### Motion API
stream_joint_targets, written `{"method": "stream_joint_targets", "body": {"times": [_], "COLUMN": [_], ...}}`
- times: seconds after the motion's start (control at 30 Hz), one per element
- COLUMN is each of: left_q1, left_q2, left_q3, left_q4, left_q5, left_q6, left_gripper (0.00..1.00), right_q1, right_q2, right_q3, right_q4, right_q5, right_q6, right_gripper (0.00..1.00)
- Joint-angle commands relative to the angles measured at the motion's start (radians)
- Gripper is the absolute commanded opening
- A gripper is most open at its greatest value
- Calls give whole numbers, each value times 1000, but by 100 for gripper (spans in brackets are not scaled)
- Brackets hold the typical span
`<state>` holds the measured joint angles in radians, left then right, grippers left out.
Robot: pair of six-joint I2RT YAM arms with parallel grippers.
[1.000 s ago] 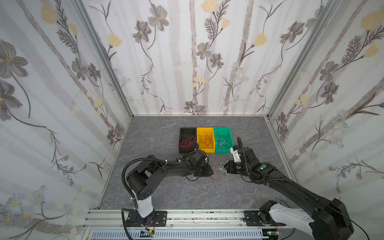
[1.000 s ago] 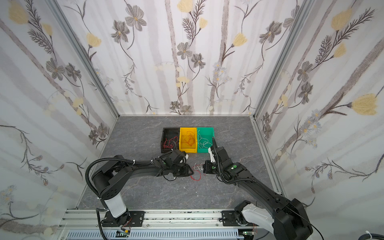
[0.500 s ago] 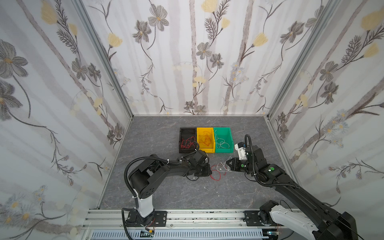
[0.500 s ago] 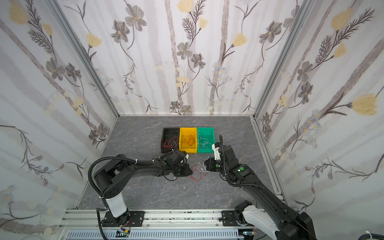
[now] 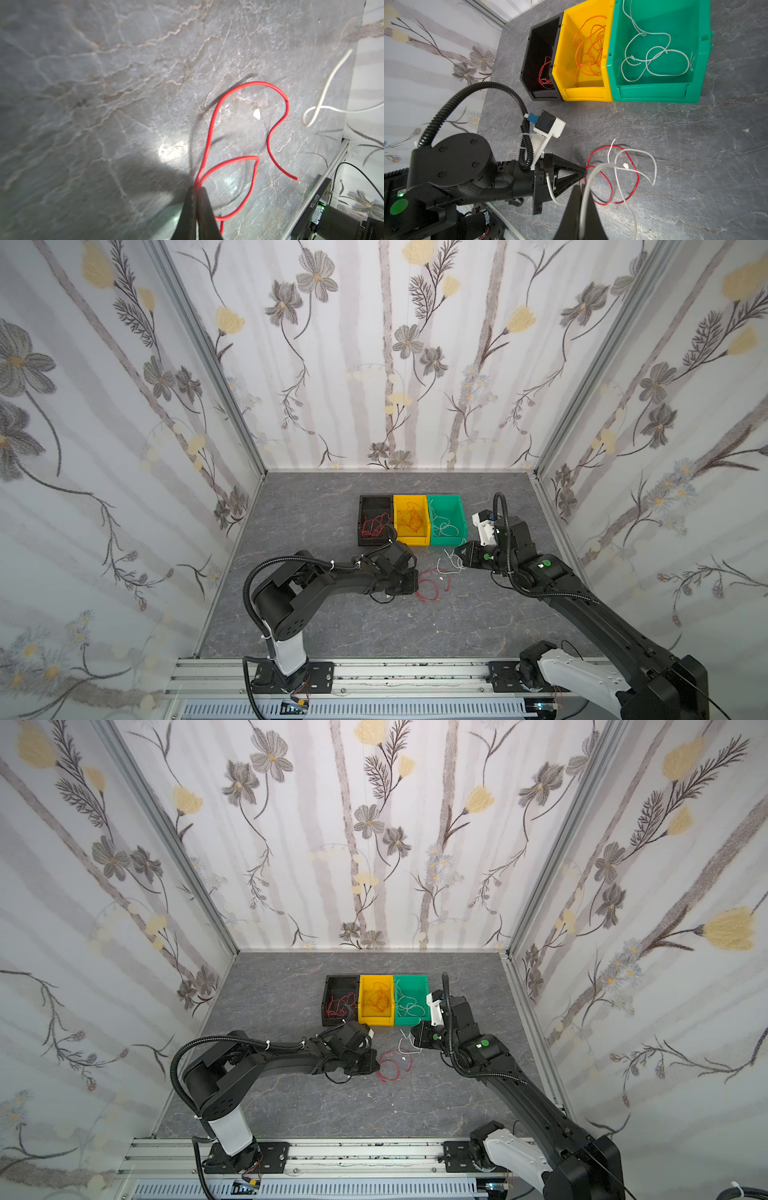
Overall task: Untangle the cables
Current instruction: 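Pull the white wire away from the red wire with the right gripper, then carry the white wire over the green bin and open the right gripper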
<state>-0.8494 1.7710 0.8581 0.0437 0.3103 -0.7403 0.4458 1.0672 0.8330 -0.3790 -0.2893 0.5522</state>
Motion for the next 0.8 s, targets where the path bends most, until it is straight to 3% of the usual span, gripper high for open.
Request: {"method": "stream_joint_targets", "body": {"times": [0.0,0.63,0.77], "left_q1": [0,4,6], "left_q2": [-23,-95,-108], "left_q3": [-10,-20,-19], "left_q4": [-42,-86,-94], "left_q5": [-35,-48,-48], "left_q6": [1,18,20], "left_gripper": [0,0,0], "right_q1": [-7,-107,-127], "right_q2": [36,409,513], "right_q3": [48,417,484], "right_q4": [9,-22,-12], "right_q5": [-12,58,21], "right_q6": [-42,-200,-209], "right_gripper": [7,7,7]}}
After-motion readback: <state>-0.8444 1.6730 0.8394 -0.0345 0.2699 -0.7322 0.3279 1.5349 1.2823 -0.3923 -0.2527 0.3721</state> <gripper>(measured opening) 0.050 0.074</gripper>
